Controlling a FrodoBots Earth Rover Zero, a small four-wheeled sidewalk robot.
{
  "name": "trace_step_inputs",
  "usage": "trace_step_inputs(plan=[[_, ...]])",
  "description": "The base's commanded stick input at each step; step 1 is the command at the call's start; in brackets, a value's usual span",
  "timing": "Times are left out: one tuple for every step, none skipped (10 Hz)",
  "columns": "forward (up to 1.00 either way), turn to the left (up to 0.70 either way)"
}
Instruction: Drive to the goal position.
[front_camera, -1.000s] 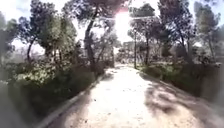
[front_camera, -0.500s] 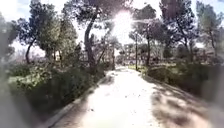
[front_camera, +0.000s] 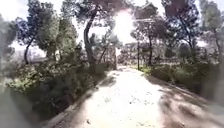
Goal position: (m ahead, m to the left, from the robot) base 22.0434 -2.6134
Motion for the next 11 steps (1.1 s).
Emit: trace_step_inputs(plan=[[0.70,0.00],[0.70,0.00],[0.70,0.00],[0.70,0.00],[0.70,0.00],[0.70,0.00],[0.70,0.00],[0.70,-0.04],[0.70,-0.15],[0.70,-0.26],[0.70,-0.33]])
